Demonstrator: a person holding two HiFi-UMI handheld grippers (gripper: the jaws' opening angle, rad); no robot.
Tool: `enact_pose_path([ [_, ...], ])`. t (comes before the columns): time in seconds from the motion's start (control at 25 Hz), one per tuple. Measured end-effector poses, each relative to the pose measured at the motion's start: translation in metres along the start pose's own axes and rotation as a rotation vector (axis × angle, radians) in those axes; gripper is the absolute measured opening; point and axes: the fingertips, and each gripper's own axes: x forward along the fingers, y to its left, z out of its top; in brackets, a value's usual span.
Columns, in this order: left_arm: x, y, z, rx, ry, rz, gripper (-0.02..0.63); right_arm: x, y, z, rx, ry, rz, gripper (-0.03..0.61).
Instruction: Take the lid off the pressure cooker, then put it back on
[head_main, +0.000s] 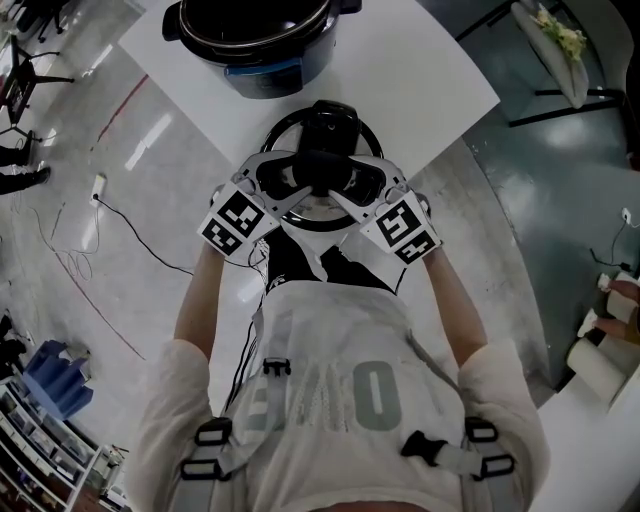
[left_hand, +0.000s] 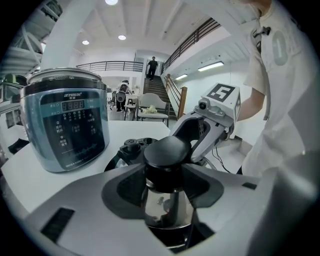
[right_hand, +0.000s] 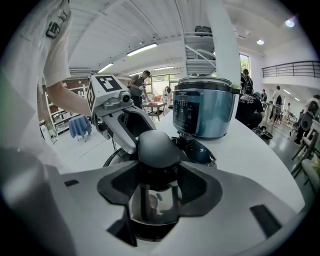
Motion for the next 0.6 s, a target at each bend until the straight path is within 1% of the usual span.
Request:
enact_pose_path([
  [0.08, -0.003, -0.003, 0.007, -0.002, -0.011, -0.006, 0.221, -0.006, 0.002, 0.004, 0.035, -0.019, 0.01, 0.242],
  [0.16, -0.007, -0.006, 0.015, 0.017, -0.015, -0.006, 0.221, -0.013, 0.003, 0.009, 0.048, -0.038, 0.007, 0.242],
  [0.28, -0.014, -0.011, 0.029, 0.049, -0.024, 0.005, 0.221, -0.025, 0.004, 0.02, 0.022, -0.059, -0.019, 0.242],
  [0.6, -0.04, -0.014, 0.073, 0.078, -0.084, 0.029, 0.221, -0.061, 0.003, 0.064, -0.056, -0.109, -0.068, 0.242],
])
